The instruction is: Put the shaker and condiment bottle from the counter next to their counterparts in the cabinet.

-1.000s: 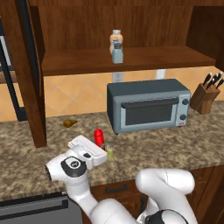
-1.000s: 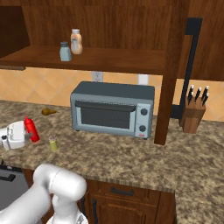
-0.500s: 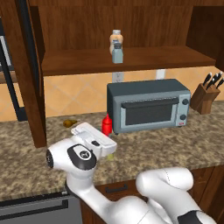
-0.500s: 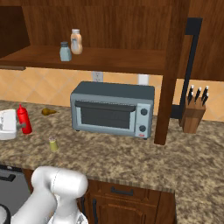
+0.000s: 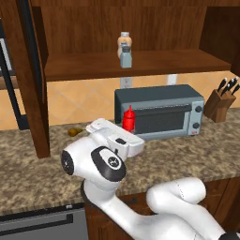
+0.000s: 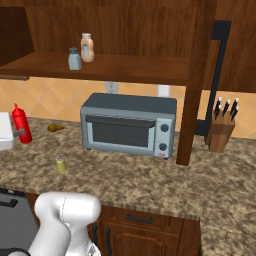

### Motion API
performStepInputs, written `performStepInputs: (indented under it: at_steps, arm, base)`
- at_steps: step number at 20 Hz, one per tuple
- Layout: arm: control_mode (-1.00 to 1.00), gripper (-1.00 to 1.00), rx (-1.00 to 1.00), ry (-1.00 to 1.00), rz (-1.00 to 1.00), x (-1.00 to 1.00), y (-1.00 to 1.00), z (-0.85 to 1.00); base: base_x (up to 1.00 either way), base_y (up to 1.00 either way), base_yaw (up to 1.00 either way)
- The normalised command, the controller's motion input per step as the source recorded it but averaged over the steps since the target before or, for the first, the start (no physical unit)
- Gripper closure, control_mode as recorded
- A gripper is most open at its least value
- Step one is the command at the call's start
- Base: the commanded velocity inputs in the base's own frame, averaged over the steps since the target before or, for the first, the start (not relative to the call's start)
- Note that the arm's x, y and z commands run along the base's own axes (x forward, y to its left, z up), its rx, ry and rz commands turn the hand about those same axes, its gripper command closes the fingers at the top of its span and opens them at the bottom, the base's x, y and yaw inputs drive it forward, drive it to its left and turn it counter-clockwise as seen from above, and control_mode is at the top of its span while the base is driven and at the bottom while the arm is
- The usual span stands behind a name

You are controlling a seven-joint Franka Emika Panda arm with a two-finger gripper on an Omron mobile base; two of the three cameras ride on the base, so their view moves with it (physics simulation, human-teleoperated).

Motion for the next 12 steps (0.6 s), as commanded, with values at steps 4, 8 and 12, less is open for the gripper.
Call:
performStepInputs:
  at_steps: [4, 8, 12]
  arm:
    - [-1.00, 1.00, 0.00, -0.04, 0.25, -0.40, -0.25, 0.68]
    - [-1.00, 1.00, 0.00, -0.04, 0.27, -0.50, -0.32, 0.62]
    - [-1.00, 1.00, 0.00, -0.05, 0.16, -0.56, -0.37, 0.79]
  base:
    - [0.00, 0.00, 0.00]
    - [0.00, 0.00, 0.00]
    - [0.00, 0.00, 0.00]
